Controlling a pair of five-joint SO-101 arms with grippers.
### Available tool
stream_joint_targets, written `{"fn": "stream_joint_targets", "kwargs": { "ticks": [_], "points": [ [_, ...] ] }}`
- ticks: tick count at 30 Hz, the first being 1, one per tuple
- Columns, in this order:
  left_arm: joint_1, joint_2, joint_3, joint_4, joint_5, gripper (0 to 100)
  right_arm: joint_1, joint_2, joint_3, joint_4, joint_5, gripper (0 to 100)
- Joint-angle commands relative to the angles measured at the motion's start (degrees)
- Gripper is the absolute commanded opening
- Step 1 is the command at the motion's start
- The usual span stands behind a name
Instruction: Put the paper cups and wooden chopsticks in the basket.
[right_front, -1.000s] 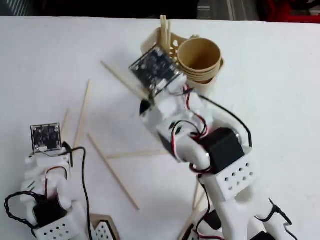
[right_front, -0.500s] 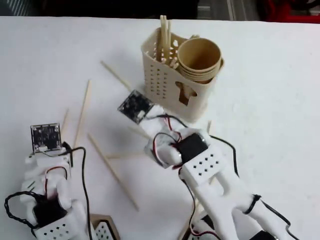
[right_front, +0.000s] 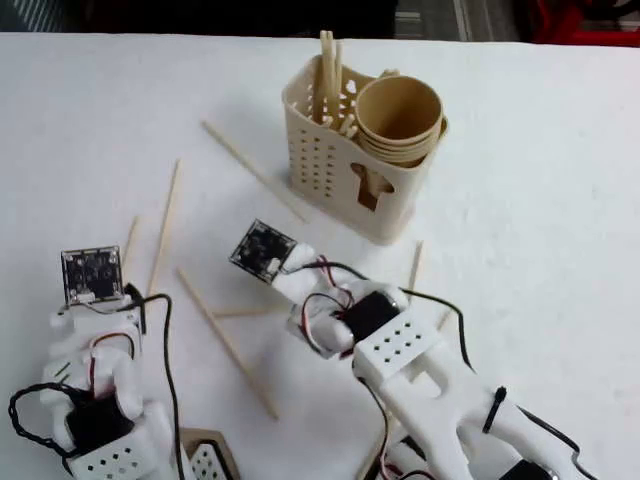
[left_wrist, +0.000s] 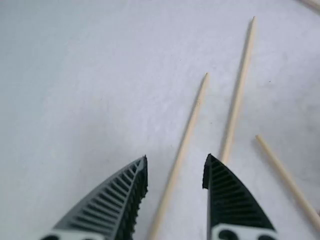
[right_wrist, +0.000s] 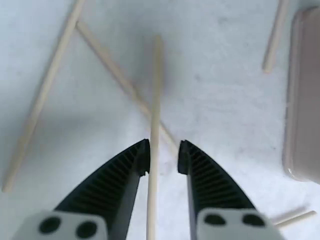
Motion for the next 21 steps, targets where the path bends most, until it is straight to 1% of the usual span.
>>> {"fn": "stream_joint_targets", "kwargs": {
  "ticks": [1, 3, 6, 9, 11, 16, 21],
  "points": [
    [-0.1, -0.6, -0.3, -0.3, -0.6, 19, 0.6, 0.7, -0.6, -0.4, 0.2, 14.4],
    [-0.1, -0.6, -0.3, -0.3, -0.6, 19, 0.4, 3.5, -1.8, -0.6, -0.4, 14.5],
    [-0.1, -0.6, -0.3, -0.3, -0.6, 19, 0.4, 9.6, -6.2, 0.9, -4.2, 15.7],
    [-0.1, -0.6, -0.3, -0.3, -0.6, 19, -0.1, 17.5, -12.4, 5.7, -5.0, 22.8],
    [-0.1, -0.6, -0.3, -0.3, -0.6, 19, -0.7, 22.5, -16.3, 8.4, -4.7, 25.5],
    [-0.1, -0.6, -0.3, -0.3, -0.7, 19, -3.2, 30.7, -22.0, 9.2, -4.7, 24.5],
    [-0.1, -0.6, -0.3, -0.3, -0.7, 19, -6.4, 32.0, -23.4, 9.1, -5.1, 24.7]
  ]
}}
